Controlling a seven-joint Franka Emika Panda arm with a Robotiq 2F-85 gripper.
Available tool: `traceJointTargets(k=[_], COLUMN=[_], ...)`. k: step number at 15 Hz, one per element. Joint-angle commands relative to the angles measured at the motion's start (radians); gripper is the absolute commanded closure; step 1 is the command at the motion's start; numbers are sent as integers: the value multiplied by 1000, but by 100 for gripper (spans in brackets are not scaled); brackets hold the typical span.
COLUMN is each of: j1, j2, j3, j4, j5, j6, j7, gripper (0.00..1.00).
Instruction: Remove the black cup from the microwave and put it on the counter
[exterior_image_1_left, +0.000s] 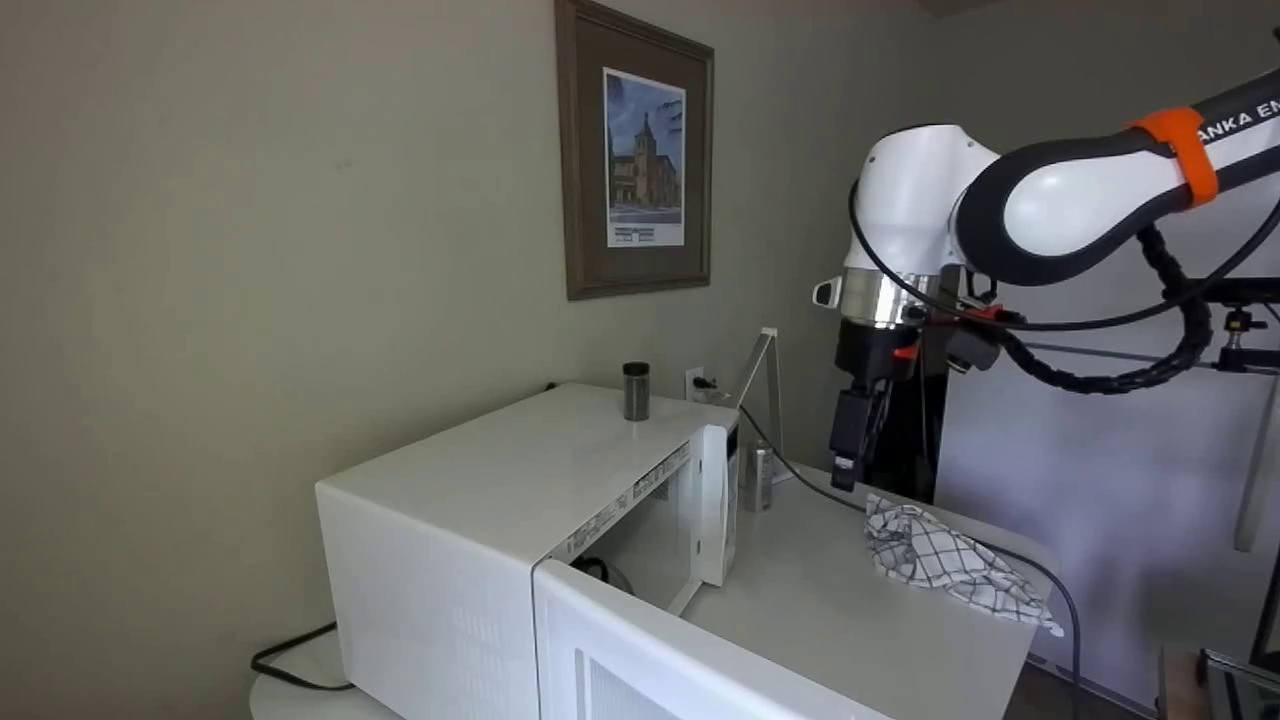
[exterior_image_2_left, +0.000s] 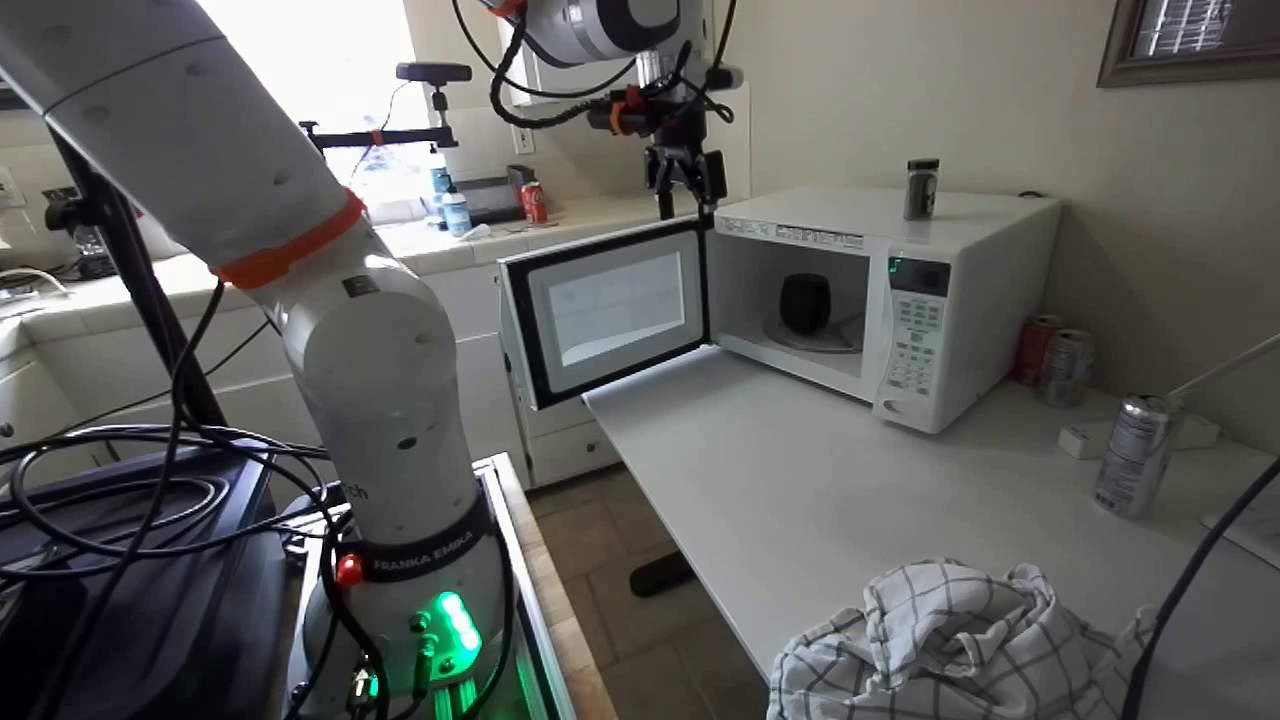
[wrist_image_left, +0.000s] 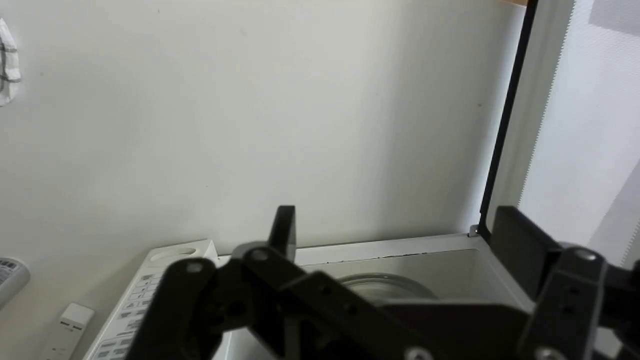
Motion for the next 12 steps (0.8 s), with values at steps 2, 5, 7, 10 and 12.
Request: traceJointTargets(k=[2,5,7,10,12], j1=[9,21,20,17,14], j2=[17,80,120,192,265], j3=[-14,-39,-68,-115,-129], j4=[7,1,-14,-38,-38], j5=[-28,-68,-84,-71,-74], j6=[-13,12,76,257,402], j7=[-51,-246,-380,-563,-638], gripper=[0,0,0,0,0])
